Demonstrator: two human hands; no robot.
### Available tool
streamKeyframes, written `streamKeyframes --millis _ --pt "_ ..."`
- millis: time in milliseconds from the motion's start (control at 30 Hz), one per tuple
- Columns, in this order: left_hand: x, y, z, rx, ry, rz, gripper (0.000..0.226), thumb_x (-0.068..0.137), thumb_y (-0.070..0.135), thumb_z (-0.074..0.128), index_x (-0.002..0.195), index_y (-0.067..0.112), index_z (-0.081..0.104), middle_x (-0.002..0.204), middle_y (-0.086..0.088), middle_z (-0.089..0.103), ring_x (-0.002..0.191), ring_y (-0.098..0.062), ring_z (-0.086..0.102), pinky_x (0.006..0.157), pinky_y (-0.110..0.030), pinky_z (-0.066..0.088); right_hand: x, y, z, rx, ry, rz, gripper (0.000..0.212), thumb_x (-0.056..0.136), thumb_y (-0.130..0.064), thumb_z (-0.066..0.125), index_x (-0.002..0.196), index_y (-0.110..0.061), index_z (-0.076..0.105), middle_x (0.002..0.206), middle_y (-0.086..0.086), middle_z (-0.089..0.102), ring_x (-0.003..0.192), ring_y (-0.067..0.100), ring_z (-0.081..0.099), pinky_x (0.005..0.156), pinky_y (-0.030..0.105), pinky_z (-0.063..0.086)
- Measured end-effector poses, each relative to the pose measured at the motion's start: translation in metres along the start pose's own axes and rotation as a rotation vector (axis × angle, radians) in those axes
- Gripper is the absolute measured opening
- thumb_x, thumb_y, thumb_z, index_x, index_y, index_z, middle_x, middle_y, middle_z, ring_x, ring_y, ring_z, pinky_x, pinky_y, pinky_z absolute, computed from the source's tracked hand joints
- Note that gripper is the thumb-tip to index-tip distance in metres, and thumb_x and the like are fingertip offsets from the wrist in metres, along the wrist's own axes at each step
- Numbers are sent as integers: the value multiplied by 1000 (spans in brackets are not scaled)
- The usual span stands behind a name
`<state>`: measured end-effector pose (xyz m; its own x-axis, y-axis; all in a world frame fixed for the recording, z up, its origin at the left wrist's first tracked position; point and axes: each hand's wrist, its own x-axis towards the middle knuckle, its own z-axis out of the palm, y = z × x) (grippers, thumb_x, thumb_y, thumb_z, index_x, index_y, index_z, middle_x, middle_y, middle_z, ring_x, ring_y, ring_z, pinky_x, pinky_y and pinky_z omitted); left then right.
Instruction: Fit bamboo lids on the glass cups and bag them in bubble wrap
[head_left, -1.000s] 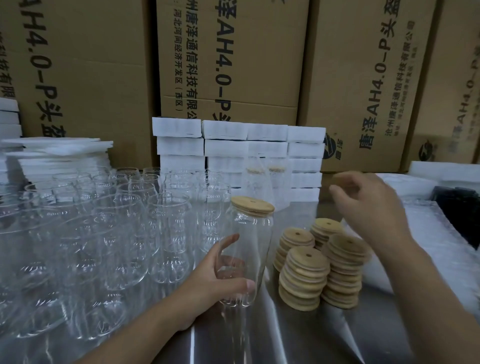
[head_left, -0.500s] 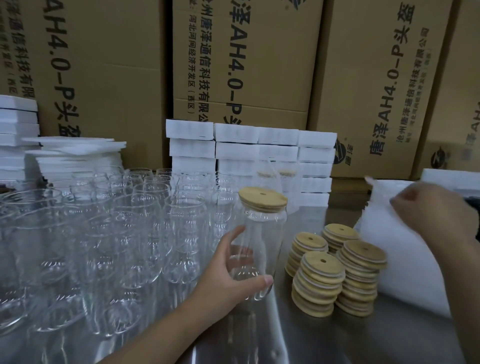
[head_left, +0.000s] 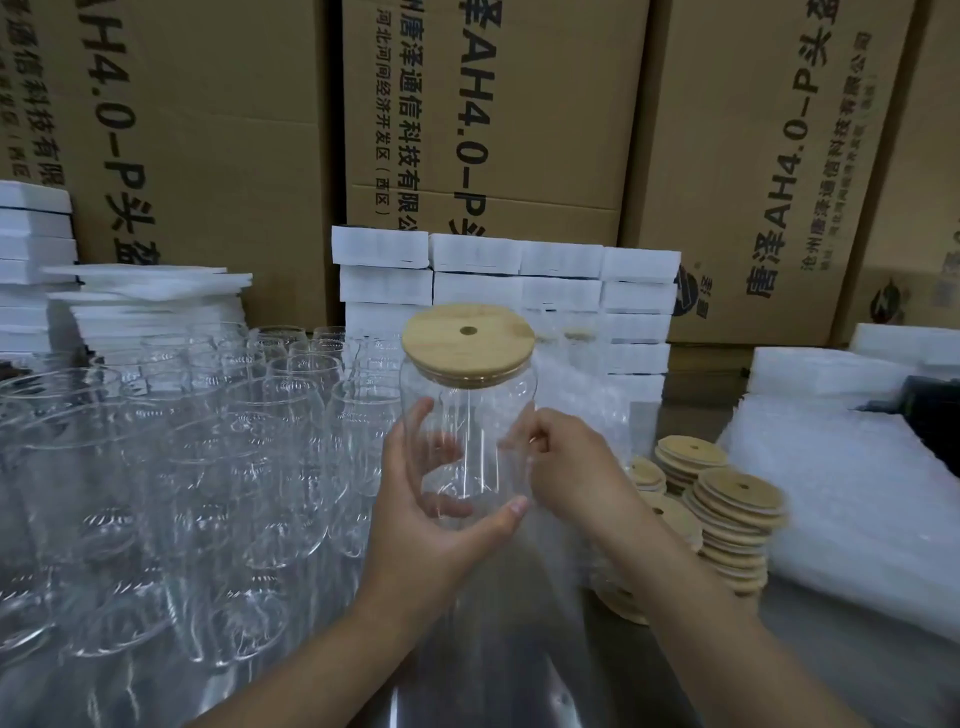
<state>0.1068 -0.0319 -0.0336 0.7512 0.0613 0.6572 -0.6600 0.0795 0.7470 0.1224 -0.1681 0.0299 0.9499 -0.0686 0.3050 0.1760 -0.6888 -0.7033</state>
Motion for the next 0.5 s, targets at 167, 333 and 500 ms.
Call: streamKeyframes --millis 167,333,500 --pt "4 1 -4 30 42 11 90 47 46 81 122 66 36 106 27 55 108 1 58 74 -29 56 3 18 27 -117 -222 17 16 86 -8 55 83 -21 63 88 1 63 73 10 56 56 16 39" --pt "6 1 -5 69 41 2 91 47 49 81 124 63 35 103 34 54 110 2 56 75 -30 57 -3 20 36 -359 -445 -135 25 86 -20 50 63 -27 49 68 -9 52 65 9 52 55 20 36" --pt "5 3 -6 78 41 -11 96 48 48 80 131 53 34 110 25 54 111 3 55 79 -32 57 -22 20 24 -256 -569 -177 50 70 -52 73 115 -38 57 97 -18 61 89 -1 58 74 15 47"
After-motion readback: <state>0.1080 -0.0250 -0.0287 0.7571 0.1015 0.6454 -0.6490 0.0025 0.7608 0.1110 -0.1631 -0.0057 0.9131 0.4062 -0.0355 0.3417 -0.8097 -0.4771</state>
